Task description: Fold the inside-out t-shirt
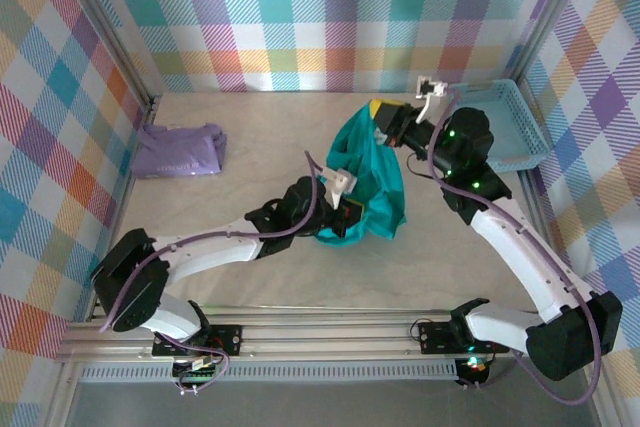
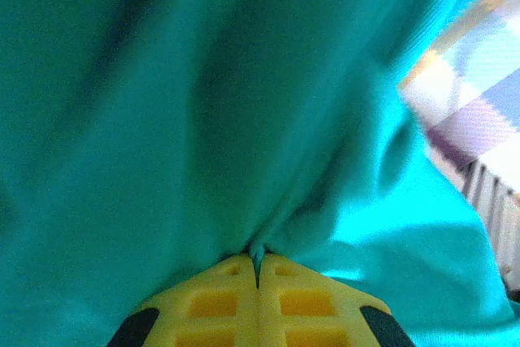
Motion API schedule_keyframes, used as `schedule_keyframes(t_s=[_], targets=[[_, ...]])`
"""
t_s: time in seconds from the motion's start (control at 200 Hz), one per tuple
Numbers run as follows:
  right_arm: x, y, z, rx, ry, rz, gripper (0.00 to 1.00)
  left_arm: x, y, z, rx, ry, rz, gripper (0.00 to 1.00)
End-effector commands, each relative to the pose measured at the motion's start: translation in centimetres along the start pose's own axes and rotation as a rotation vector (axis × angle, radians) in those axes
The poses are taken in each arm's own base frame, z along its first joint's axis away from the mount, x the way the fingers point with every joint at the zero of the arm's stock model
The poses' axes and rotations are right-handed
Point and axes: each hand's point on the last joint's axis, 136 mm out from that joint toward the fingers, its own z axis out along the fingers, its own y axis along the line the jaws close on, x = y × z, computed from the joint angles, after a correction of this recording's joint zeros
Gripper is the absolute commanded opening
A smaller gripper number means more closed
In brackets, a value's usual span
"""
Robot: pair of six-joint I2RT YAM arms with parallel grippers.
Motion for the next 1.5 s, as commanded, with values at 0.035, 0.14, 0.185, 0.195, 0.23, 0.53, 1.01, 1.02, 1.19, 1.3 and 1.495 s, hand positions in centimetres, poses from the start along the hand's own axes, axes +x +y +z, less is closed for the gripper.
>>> schedule_keyframes(t_s=[0.035, 0.14, 0.185, 0.195, 0.23, 0.53, 1.01, 1.02, 1.19, 1.3, 1.495], targets=[[-5.4, 2.3, 0.1, -0.048, -0.1, -0.02, 0.0, 3.3, 1.5, -1.0, -0.038, 0.031, 0.102, 0.0], [-5.7, 3.2, 0.5, -0.123, -0.012, -0.095, 0.0, 5.2, 2.5, -2.8, -0.072, 0.072, 0.14, 0.23], [-4.6, 3.7, 0.6, -0.176, 0.07, -0.137, 0.0, 5.1, 2.9, -3.9, -0.096, 0.053, 0.142, 0.34], [-4.2, 3.8, 0.6, -0.188, 0.09, -0.144, 0.0, 5.0, 3.0, -4.3, -0.099, 0.046, 0.141, 0.36], [-3.1, 3.9, 0.4, -0.22, 0.153, -0.167, 0.0, 4.4, 3.2, -5.4, -0.108, 0.014, 0.132, 0.42], [6.1, 3.5, -2.7, -0.449, 0.442, -0.155, 0.0, -4.7, 8.0, -12.1, -0.167, -0.262, -0.238, 0.8], [5.3, 1.6, -0.5, -0.365, 0.416, -0.12, 0.0, -5.7, 6.1, -2.7, 0.108, -0.059, -0.343, 0.26], [5.1, 1.6, -0.4, -0.366, 0.411, -0.119, 0.0, -5.8, 6.2, -2.7, 0.105, -0.061, -0.343, 0.21], [-0.1, 3.1, 2.4, -0.392, 0.298, -0.103, 0.0, -10.1, 12.0, -5.8, -0.081, -0.25, -0.398, 0.0], [-3.5, 4.6, 2.0, -0.371, 0.181, -0.189, 0.0, -12.4, 16.8, -12.5, -0.255, -0.48, -0.45, 0.0], [2.0, 1.6, -0.5, -0.286, 0.228, -0.24, 0.0, -8.1, 12.7, -13.2, -0.226, -0.403, -0.233, 0.0]])
